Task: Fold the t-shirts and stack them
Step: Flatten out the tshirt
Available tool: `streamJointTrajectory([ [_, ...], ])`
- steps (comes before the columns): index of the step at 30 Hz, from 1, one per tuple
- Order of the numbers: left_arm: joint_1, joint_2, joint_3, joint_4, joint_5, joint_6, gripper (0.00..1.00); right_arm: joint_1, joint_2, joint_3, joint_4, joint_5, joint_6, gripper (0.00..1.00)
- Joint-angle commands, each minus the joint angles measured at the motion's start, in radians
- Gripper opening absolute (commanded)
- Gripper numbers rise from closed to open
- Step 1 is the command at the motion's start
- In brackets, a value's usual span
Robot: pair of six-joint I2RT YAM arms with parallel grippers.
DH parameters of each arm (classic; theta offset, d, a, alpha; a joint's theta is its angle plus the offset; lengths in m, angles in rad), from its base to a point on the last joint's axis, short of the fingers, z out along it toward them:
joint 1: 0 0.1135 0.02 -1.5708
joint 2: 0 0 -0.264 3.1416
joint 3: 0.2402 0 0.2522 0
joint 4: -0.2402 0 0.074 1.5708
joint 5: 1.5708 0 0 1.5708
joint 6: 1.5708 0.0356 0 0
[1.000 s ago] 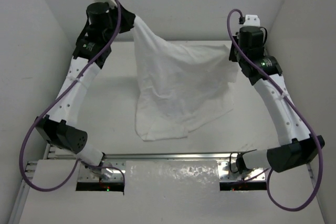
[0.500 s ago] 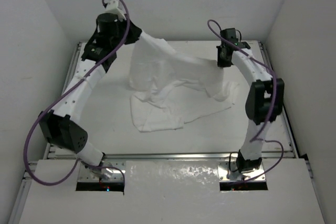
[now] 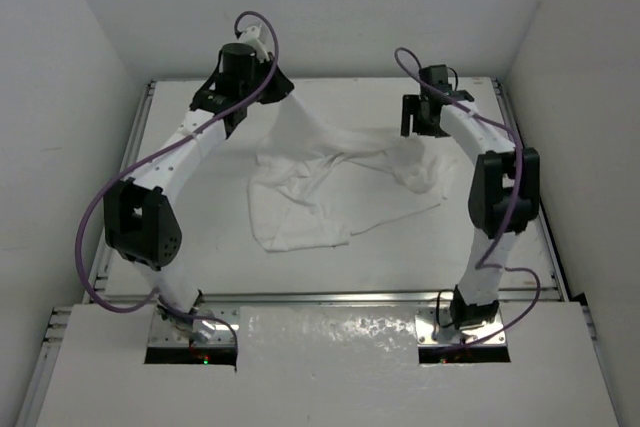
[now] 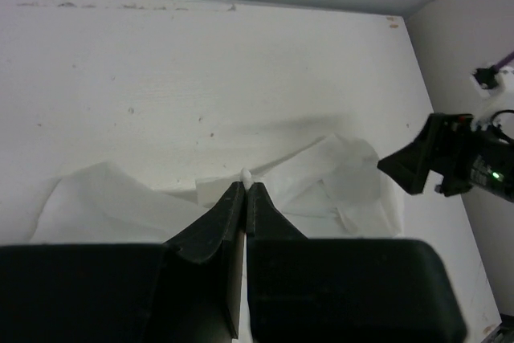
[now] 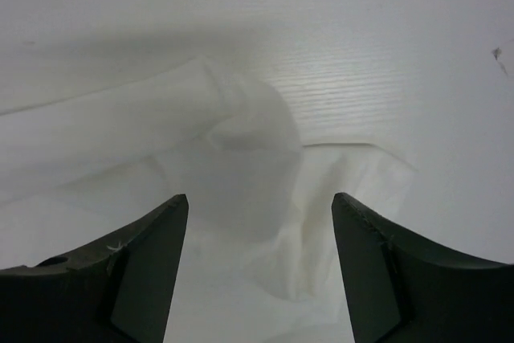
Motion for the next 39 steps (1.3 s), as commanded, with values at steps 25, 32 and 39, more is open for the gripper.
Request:
streamJointTrajectory([
  [25, -0.009, 0.017, 0.056, 0.01, -0.177, -0.04, 0.0, 0.17, 0.192, 0.013, 0.219, 0.039, -0.082, 0.3],
  [32, -0.009, 0.022, 0.047, 0.016, -0.165, -0.037, 0.0, 0.17, 0.176, -0.013, 0.239, 0.061, -0.087, 0.01],
  [39, -0.009, 0.025, 0.046, 0.019, -0.156, -0.037, 0.0, 0.167, 0.193, 0.008, 0.208, 0.044, -0.084, 0.48],
])
